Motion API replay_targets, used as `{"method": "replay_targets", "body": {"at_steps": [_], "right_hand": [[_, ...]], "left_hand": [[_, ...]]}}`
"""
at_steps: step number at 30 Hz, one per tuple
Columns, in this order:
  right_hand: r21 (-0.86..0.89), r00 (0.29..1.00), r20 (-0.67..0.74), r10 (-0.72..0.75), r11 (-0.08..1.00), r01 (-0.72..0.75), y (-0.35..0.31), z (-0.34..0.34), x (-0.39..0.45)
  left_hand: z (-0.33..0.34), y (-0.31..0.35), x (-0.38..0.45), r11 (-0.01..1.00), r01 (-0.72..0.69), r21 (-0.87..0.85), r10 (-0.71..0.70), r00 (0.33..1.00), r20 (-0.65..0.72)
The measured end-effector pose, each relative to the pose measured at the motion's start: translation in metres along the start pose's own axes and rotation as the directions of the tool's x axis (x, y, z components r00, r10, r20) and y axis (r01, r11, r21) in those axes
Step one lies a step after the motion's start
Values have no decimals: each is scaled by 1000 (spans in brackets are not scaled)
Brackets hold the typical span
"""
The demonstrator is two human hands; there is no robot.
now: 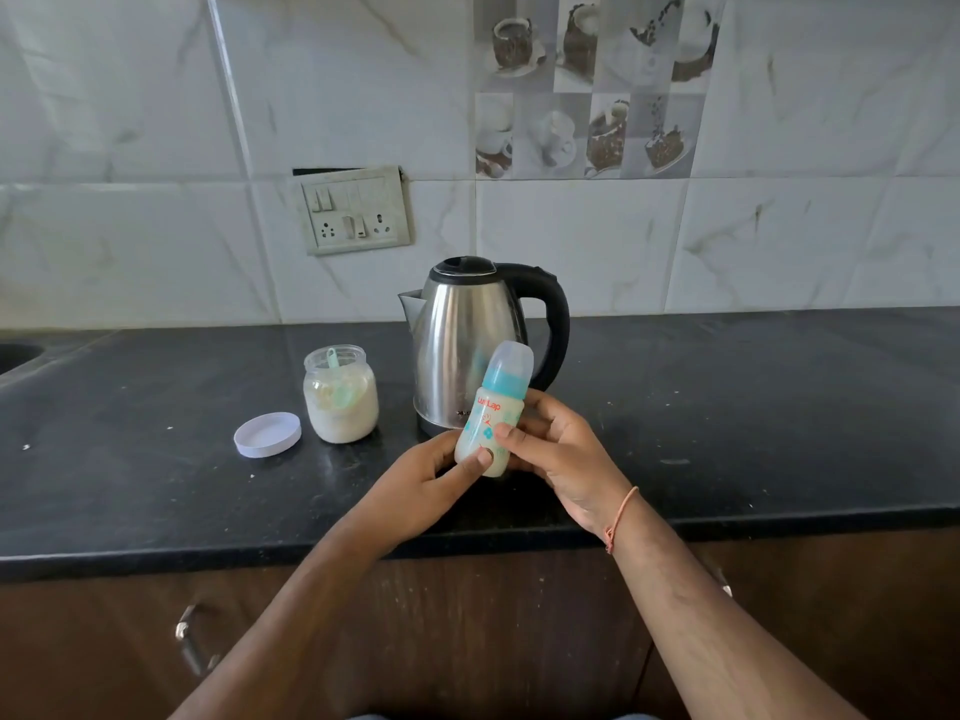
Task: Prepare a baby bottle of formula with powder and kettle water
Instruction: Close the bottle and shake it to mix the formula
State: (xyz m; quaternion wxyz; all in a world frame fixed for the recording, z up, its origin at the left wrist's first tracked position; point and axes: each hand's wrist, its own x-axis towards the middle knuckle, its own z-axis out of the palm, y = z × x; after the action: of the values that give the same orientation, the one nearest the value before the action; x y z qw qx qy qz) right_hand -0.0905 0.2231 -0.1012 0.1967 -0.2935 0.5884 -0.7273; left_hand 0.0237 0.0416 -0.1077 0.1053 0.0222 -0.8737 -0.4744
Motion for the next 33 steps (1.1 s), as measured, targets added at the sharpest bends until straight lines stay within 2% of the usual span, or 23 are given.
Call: {"method": "replay_targets", "body": {"at_steps": [3,7,11,13,18,25,33], "right_hand": [[-77,997,-51,-53,996,49,2,1,-1],[-248,993,-78,-90,966,68,6,6,-3],[-496,983,-103,-155,864,84,7,14,-8],[-566,977,-114,-183,820,87,7,14,-11],[-645,955,-194,-224,763,48,-2,-13,-16],[-692,909,-362,-208,713,-112,-18,-93,-9],[-687,887,-420,-191,706,-173,-22,-129,11]], "left_hand": [[2,-3,2,998,-5,57,9,998,-68],[9,-7,5,970,-18,242,50,991,-128],[11,-8,3,946,35,322,25,983,-180],[11,-9,3,932,47,360,12,987,-160],[13,-4,3,911,52,410,17,987,-162],[12,-10,6,917,56,394,9,987,-161],[13,-13,8,923,55,382,14,984,-176]]}}
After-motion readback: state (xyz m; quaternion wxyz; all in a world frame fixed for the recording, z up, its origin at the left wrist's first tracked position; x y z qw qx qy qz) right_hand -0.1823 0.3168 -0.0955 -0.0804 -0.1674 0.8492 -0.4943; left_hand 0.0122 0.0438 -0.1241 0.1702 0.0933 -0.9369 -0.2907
